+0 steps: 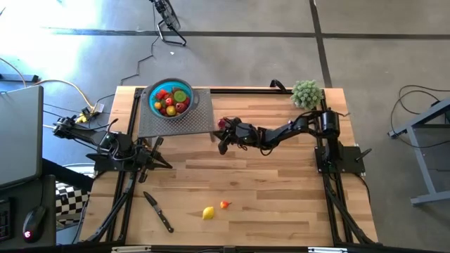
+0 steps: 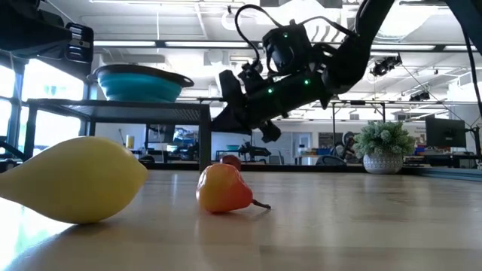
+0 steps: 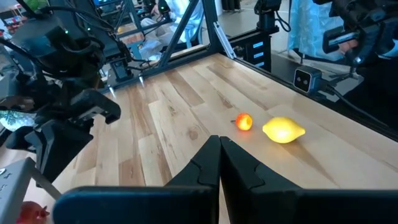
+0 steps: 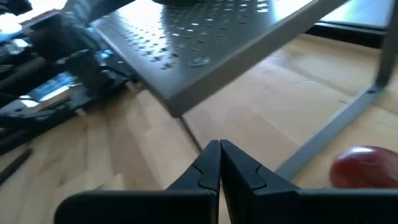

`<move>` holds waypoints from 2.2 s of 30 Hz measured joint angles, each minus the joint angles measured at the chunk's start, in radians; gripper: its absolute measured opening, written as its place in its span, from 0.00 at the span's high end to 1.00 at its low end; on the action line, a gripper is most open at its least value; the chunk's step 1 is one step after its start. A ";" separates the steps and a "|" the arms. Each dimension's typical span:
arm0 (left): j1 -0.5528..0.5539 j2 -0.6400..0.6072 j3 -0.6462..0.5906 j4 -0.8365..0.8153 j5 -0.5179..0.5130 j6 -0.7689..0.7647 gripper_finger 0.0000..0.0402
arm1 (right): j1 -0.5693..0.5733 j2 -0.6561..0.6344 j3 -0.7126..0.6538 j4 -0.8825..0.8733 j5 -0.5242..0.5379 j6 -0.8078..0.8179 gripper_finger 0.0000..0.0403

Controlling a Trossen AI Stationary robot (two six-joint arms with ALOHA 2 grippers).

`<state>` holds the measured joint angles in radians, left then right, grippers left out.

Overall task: Pick & Place Fruit
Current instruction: Put the red pomegranate into the blue strainer bowl on the shelf

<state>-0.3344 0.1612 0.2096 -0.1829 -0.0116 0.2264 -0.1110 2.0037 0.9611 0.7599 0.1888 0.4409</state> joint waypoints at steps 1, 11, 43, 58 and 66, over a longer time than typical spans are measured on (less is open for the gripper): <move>0.000 0.000 0.000 0.000 0.000 0.000 1.00 | 0.001 -0.001 0.000 -0.005 0.023 0.000 0.99; 0.000 0.000 0.000 0.000 0.014 -0.029 1.00 | -0.002 -0.200 0.001 -0.305 0.130 0.071 0.99; 0.000 0.000 0.001 -0.007 0.021 -0.016 1.00 | -0.132 -0.300 0.248 -0.906 -0.108 -0.179 0.99; 0.000 0.000 0.001 -0.006 0.020 -0.024 1.00 | -0.234 -0.277 0.359 -1.150 -0.299 -0.651 0.99; 0.000 0.000 0.001 -0.005 0.017 -0.022 1.00 | -0.237 -0.152 0.579 -1.289 -0.344 -0.785 0.99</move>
<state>-0.3340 0.1612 0.2104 -0.1878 0.0055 0.2047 -0.3484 1.8520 1.5399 -0.5294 -0.1549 -0.3444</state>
